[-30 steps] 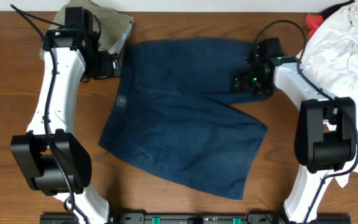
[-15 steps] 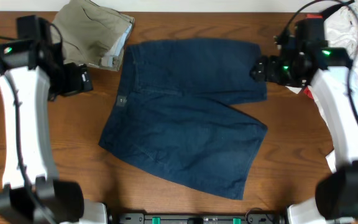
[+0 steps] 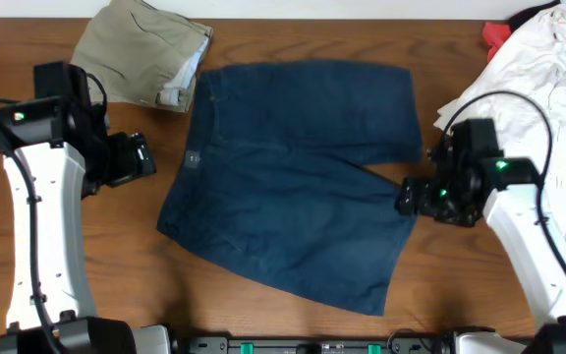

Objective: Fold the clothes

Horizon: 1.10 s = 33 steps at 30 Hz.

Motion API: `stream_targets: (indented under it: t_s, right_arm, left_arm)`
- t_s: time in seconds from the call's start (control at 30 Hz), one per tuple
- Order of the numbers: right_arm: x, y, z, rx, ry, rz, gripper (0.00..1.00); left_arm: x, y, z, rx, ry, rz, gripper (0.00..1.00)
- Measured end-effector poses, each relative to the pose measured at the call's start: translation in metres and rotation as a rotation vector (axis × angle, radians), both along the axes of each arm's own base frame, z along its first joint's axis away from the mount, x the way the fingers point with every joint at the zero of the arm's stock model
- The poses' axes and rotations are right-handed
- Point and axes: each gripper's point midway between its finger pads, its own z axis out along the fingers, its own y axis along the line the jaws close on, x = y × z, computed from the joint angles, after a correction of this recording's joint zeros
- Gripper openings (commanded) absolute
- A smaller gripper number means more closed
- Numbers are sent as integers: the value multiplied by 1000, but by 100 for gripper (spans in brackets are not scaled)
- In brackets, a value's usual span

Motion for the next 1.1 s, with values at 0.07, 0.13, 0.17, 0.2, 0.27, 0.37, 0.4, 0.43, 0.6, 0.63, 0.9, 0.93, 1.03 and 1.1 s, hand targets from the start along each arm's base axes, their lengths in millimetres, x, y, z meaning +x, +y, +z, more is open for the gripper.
stream_targets:
  t_s: [0.07,0.13,0.17,0.2,0.27,0.37,0.4,0.43,0.6,0.63,0.9,0.93,1.03,1.1]
  right_arm:
    - [2,0,-15,1,-24,0,81]
    - [5,0,-25,1,-50,-1,77]
    - [7,0,-29,1,-67,-3,76]
    - [8,-1,-33,-2,-76,-8,75]
    - [10,-4,-43,-17,-91,-24,73]
    - [6,-8,-61,-39,-73,-46,71]
    - [5,-9,-66,-42,-64,-54,70]
    - [4,-10,-70,-45,-55,-62,68]
    - [15,-10,-85,-46,-60,-85,47]
    - [18,-10,-86,-45,-67,-87,39]
    - [44,-7,-91,-13,-118,-135,1]
    - [45,-7,-91,-7,-119,-140,1]
    - [50,-17,-90,3,-111,-177,1]
    - [56,-32,-88,-4,-113,-218,1]
  left_arm:
    - [2,0,-8,-1,-1,8,98]
    - [3,1,-14,-1,-3,12,98]
    - [5,1,-17,-1,-7,12,98]
    - [7,1,-20,0,-13,12,98]
    - [11,2,-26,2,-25,15,98]
    - [12,2,-35,3,-26,16,98]
    - [11,2,-38,1,-22,16,98]
    - [11,2,-40,1,-21,18,98]
    - [14,3,-43,3,-31,18,98]
    - [14,3,-43,3,-32,19,98]
    - [17,3,-42,6,-45,19,98]
    - [17,4,-42,6,-46,19,98]
    - [17,4,-42,6,-47,19,98]
    - [17,4,-42,6,-47,19,98]
